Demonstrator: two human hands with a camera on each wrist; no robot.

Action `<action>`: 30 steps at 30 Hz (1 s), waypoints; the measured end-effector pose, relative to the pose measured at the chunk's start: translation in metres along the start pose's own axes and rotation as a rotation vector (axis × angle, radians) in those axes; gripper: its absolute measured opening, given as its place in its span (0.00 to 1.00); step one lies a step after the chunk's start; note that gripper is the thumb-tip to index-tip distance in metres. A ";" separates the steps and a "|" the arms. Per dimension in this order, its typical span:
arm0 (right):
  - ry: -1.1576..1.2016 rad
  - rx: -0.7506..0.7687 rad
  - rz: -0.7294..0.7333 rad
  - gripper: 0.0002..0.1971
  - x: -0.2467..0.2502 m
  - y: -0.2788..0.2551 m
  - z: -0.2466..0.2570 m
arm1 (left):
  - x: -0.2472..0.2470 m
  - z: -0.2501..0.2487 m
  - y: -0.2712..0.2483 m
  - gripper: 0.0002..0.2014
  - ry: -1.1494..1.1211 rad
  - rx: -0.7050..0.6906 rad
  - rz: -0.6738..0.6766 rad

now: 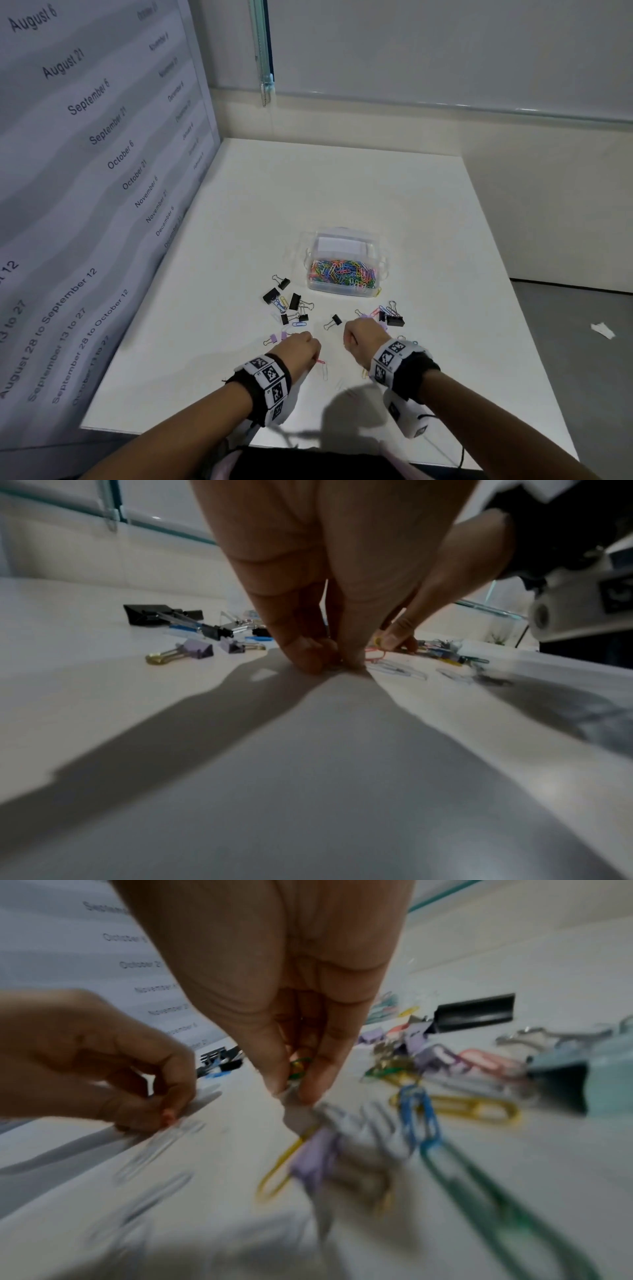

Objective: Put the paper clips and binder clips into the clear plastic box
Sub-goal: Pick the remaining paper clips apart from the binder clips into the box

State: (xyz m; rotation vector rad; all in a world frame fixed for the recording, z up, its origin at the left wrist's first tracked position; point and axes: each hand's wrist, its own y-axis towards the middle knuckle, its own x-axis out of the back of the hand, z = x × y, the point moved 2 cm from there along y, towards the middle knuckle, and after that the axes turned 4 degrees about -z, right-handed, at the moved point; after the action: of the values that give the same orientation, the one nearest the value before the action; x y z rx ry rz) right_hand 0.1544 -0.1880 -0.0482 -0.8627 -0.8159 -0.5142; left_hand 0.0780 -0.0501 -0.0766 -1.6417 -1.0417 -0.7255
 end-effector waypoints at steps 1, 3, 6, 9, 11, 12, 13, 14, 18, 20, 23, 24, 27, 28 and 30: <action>0.010 -0.009 -0.025 0.15 0.009 0.003 -0.002 | 0.001 -0.001 0.000 0.12 0.040 0.007 -0.001; 0.069 -0.025 -0.126 0.11 0.030 0.009 -0.004 | 0.005 -0.001 0.002 0.14 0.061 0.008 -0.002; 0.179 -0.042 -0.322 0.10 0.063 0.021 -0.007 | 0.007 0.004 0.009 0.16 0.091 -0.002 -0.029; 0.233 -0.027 -0.474 0.05 0.094 0.031 -0.010 | 0.012 0.005 0.014 0.12 0.175 -0.019 -0.015; 0.236 -0.019 -0.533 0.06 0.104 0.034 -0.012 | 0.020 0.002 0.016 0.11 0.191 -0.015 -0.006; 0.230 -0.031 -0.540 0.09 0.105 0.035 -0.014 | 0.024 0.003 0.018 0.11 0.170 0.003 -0.025; 0.224 -0.044 -0.539 0.09 0.103 0.033 -0.015 | 0.030 0.003 0.019 0.10 0.123 0.026 -0.047; 0.208 -0.051 -0.514 0.07 0.098 0.031 -0.016 | 0.037 0.003 0.020 0.10 0.072 0.033 -0.077; 0.163 -0.045 -0.263 0.08 0.056 0.009 -0.024 | 0.074 -0.002 0.025 0.09 -0.049 0.027 -0.204; 0.093 -0.013 -0.127 0.08 0.038 -0.007 -0.030 | 0.094 -0.003 0.034 0.05 -0.106 0.028 -0.241; 0.006 0.031 0.019 0.06 0.019 -0.030 -0.035 | 0.122 -0.003 0.049 0.06 -0.160 0.026 -0.309; -0.011 0.039 0.044 0.07 0.013 -0.034 -0.036 | 0.130 -0.003 0.054 0.06 -0.177 0.029 -0.340; -0.086 0.039 0.087 0.12 0.002 -0.038 -0.036 | 0.144 -0.004 0.071 0.07 -0.217 0.055 -0.415; -0.099 0.031 0.080 0.12 0.001 -0.038 -0.037 | 0.145 -0.005 0.077 0.07 -0.221 0.071 -0.425; -0.099 0.015 0.053 0.09 0.001 -0.037 -0.038 | 0.142 -0.004 0.086 0.10 -0.236 0.113 -0.395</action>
State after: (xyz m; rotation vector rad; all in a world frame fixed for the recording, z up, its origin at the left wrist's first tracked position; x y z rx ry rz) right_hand 0.1457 -0.2403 -0.0452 -0.8991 -0.8835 -0.4213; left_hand 0.2184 -0.0232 0.0084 -1.4631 -1.5768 -0.7215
